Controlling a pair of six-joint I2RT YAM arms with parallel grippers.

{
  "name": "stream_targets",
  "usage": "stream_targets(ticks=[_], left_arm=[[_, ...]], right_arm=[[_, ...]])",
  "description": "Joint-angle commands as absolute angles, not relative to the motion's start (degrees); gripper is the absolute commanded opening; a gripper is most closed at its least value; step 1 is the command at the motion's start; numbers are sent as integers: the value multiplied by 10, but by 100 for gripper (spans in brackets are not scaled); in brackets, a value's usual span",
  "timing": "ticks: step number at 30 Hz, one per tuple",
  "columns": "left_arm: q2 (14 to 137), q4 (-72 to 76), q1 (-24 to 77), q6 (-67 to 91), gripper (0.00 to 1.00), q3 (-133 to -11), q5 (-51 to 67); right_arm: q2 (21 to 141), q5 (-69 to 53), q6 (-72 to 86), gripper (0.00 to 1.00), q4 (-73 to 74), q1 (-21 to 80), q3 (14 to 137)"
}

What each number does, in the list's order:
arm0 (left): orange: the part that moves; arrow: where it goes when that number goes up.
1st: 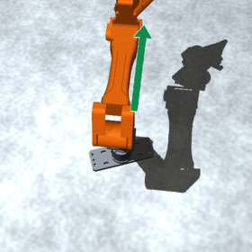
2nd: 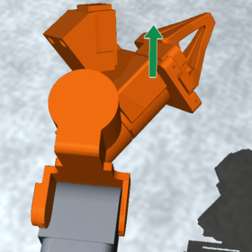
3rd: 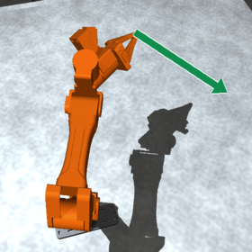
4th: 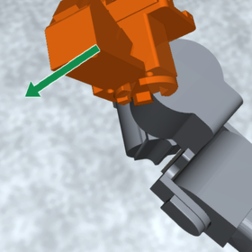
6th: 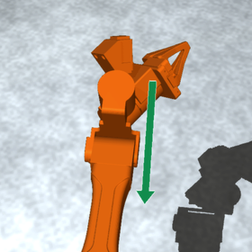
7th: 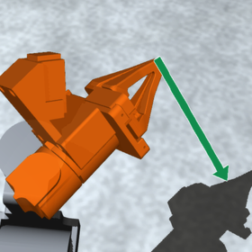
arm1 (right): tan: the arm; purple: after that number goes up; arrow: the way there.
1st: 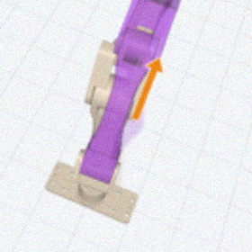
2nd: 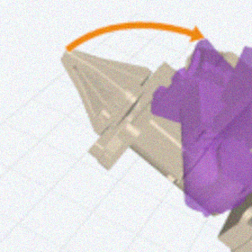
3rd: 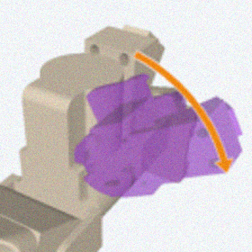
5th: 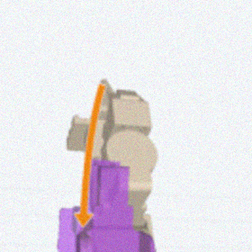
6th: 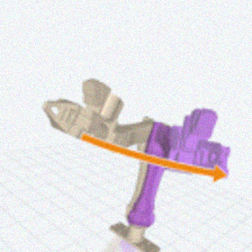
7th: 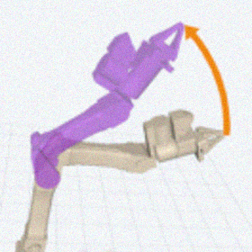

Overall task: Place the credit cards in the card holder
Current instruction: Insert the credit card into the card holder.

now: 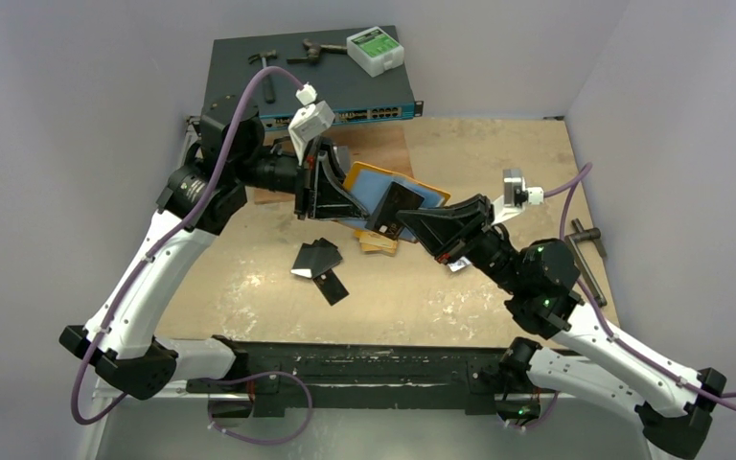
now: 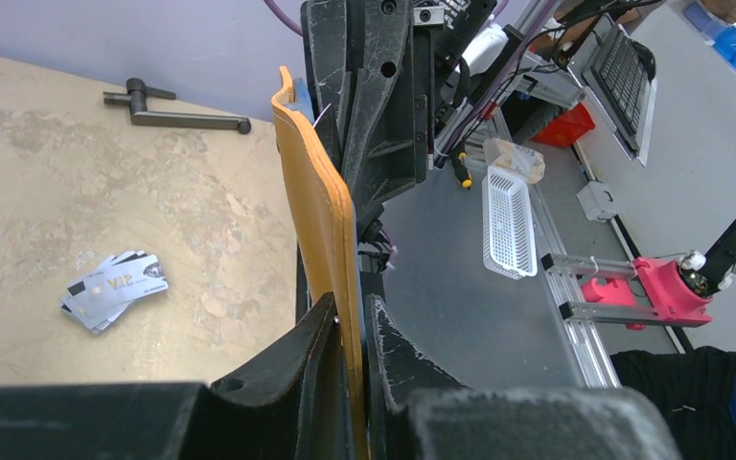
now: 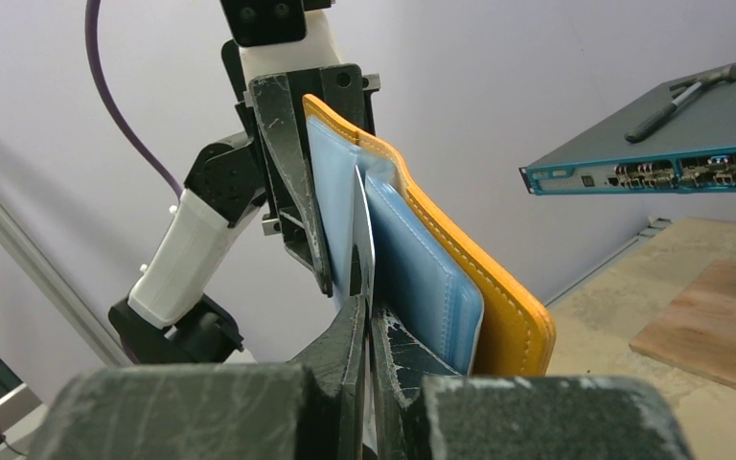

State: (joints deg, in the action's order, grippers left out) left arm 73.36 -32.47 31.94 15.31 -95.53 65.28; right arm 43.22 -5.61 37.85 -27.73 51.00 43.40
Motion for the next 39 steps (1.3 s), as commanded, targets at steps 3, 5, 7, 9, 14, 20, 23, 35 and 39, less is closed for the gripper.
stream_targets(ticks=[3,5,7,9,14,20,23,35,39], left_arm=[[713,-303,331,147,14,-987,693],[711,-303,331,146,14,-986,692],[711,-304,332,146,14,-986,693],[711,-305,333,144,14,-985,693],[709,-303,339,146,14,-972,689],[709,-288,339,160,14,-958,689],[710,-281,339,165,14,-955,689],[711,-265,339,184,16,-949,686],[712,-257,339,191,16,-946,692]], right_arm=[[431,-40,356,0,-224,507,438],[429,-37,357,0,-227,507,434],[432,-38,358,0,-234,507,432],[438,-43,359,0,-242,507,434],[459,-57,361,0,-264,507,446],[465,-63,364,0,-282,507,445],[464,-60,367,0,-298,507,440],[490,-37,354,0,-285,534,463],[490,-28,354,0,-285,535,463]])
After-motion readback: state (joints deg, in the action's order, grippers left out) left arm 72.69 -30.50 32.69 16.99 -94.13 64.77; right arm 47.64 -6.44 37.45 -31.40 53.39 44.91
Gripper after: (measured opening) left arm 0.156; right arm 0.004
